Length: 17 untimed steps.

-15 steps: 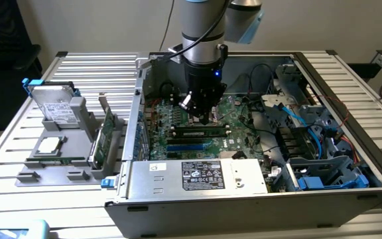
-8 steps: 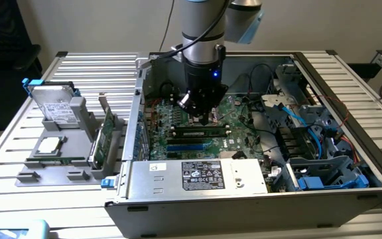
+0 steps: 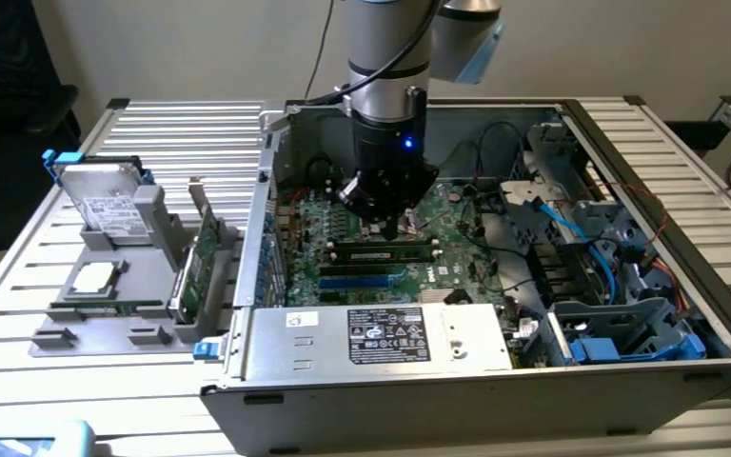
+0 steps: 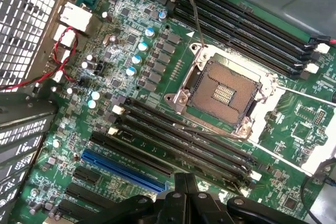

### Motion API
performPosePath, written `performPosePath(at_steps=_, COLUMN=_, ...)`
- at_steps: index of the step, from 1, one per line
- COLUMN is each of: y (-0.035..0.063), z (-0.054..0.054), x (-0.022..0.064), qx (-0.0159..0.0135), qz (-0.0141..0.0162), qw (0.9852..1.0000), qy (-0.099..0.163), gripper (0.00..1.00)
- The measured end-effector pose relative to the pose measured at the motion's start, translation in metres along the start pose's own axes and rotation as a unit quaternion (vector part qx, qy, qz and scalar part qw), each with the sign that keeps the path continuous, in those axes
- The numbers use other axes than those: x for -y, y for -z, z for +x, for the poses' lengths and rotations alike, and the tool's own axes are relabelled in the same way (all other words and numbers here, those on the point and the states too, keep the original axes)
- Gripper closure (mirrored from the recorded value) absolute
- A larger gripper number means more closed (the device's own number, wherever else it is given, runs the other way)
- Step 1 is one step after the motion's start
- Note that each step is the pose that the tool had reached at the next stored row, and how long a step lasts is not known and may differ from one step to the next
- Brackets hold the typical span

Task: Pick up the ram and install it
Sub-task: 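Press down the ram until it locks into place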

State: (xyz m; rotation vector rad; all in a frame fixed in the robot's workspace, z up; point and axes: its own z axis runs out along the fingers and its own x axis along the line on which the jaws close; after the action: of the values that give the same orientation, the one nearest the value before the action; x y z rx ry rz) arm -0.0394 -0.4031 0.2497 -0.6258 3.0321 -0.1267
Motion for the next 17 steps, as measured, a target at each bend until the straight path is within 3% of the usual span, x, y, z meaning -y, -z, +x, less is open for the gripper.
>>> performPosePath(at_steps=4, y=0.0000, z=0.0000, x=0.0000, qx=-0.0027, qz=0.0008, qw=0.9995, qy=-0.030, gripper=0.89)
performPosePath(at_steps=8, y=0.0000, z=0.0000, x=0.0000, qx=-0.0054, qz=0.0016, qw=0.9981, qy=-0.061, gripper=0.89)
performPosePath(at_steps=12, y=0.0000, z=0.0000, x=0.0000, qx=-0.0082, qz=0.0024, qw=0.9958, qy=-0.091, gripper=0.89)
performPosePath(at_steps=17, y=0.0000, z=0.0000, x=0.0000, qx=-0.0115, qz=0.0033, qw=0.9916, qy=-0.129, gripper=0.89)
